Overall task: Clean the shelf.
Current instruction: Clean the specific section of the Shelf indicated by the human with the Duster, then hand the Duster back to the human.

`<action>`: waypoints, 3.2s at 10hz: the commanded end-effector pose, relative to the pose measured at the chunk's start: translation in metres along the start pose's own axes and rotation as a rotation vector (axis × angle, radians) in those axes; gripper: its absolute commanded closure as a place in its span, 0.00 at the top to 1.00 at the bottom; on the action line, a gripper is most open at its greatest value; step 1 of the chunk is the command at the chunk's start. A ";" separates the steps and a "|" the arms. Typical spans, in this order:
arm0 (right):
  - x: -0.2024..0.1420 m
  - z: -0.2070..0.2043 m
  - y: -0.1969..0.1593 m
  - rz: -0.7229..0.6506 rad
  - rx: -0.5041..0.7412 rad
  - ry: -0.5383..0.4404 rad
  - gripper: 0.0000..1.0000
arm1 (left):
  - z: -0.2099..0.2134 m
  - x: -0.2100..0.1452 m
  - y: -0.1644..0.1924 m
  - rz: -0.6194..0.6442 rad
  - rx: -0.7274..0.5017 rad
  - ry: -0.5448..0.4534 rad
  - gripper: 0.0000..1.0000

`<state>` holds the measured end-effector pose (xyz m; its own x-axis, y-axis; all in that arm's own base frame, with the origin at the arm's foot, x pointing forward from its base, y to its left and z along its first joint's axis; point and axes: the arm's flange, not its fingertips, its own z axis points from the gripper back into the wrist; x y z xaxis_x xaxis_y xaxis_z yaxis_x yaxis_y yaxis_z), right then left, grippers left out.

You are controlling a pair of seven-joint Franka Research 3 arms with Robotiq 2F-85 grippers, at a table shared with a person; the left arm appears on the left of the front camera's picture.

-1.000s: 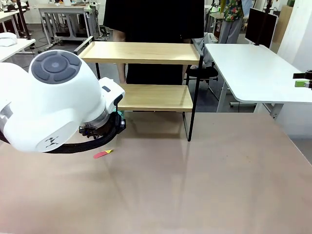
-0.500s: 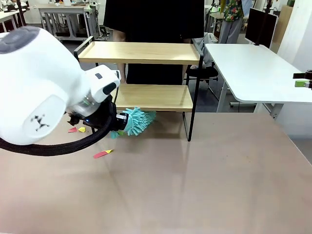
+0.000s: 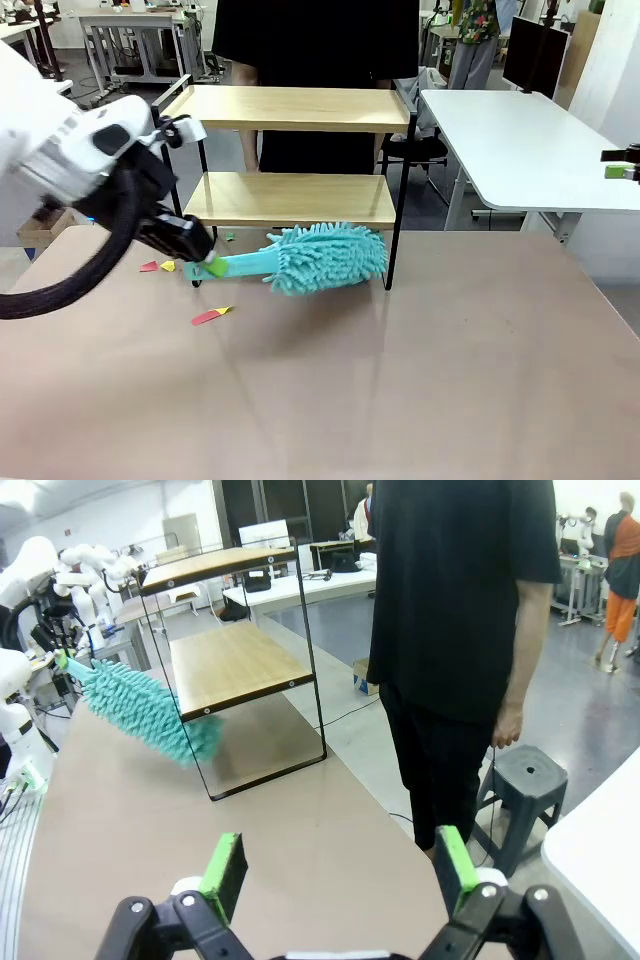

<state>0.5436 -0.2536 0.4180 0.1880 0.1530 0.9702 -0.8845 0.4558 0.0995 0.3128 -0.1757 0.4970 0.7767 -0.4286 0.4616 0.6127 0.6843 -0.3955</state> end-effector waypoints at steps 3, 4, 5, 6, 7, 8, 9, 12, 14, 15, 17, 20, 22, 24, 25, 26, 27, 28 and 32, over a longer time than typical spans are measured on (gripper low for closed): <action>0.003 0.000 0.002 0.004 0.003 0.004 1.00 | 0.071 -0.074 0.014 -0.076 -0.020 0.211 0.14; 0.003 0.000 0.002 0.004 0.003 0.004 1.00 | 0.094 -0.079 0.008 -0.111 -0.046 0.232 0.14; 0.003 0.000 0.002 0.004 0.003 0.004 1.00 | 0.113 -0.078 0.003 -0.145 -0.075 0.276 0.14; 0.003 0.000 0.002 0.004 0.003 0.004 1.00 | 0.125 -0.074 -0.001 -0.200 -0.097 0.333 0.14; 0.003 0.000 0.002 0.004 0.003 0.004 1.00 | 0.134 -0.070 -0.003 -0.195 -0.088 0.380 0.14; 0.003 0.000 0.002 0.004 0.003 0.004 1.00 | 0.139 -0.065 -0.007 -0.215 -0.085 0.394 0.14; 0.003 0.000 0.002 0.004 0.003 0.004 1.00 | 0.137 -0.059 -0.009 -0.223 -0.025 0.416 0.14; 0.003 0.000 0.002 0.004 0.003 0.004 1.00 | 0.136 -0.079 -0.016 -0.176 -0.095 0.366 0.14; 0.003 0.000 0.002 0.004 0.003 0.004 1.00 | 0.136 -0.079 -0.016 -0.176 -0.095 0.366 0.14; 0.003 0.000 0.002 0.004 0.003 0.004 1.00 | 0.136 -0.079 -0.016 -0.176 -0.095 0.366 0.14; 0.003 0.000 0.002 0.004 0.003 0.004 1.00 | 0.136 -0.079 -0.016 -0.176 -0.095 0.366 0.14; 0.000 0.000 0.000 0.000 0.000 0.000 1.00 | 0.136 -0.079 -0.016 -0.176 -0.095 0.366 0.14; 0.052 -0.008 0.039 0.047 0.161 0.006 1.00 | 0.139 -0.070 -0.007 -0.199 -0.103 0.368 0.14; 0.109 -0.028 0.087 0.038 0.357 -0.028 1.00 | 0.134 -0.057 0.005 -0.315 -0.161 0.310 0.14; 0.125 -0.040 0.111 0.031 0.435 -0.015 1.00 | 0.132 -0.056 0.011 -0.375 -0.206 0.257 0.14; 0.133 -0.057 0.134 0.013 0.515 -0.011 1.00 | 0.130 -0.055 0.016 -0.425 -0.247 0.196 0.14; 0.136 -0.078 0.156 -0.014 0.577 -0.015 1.00 | 0.129 -0.052 0.020 -0.457 -0.254 0.146 0.14; 0.136 -0.098 0.177 -0.054 0.631 -0.036 1.00 | 0.125 -0.047 0.024 -0.496 -0.237 0.099 0.14; 0.117 -0.148 0.225 -0.121 0.685 -0.040 1.00 | 0.090 -0.032 0.035 -0.626 -0.273 0.074 0.14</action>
<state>0.4290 -0.0065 0.5157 0.2631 0.1064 0.9589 -0.9371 -0.2080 0.2802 0.2901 -0.0800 0.5458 0.3278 -0.7320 0.5972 0.9419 0.2045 -0.2664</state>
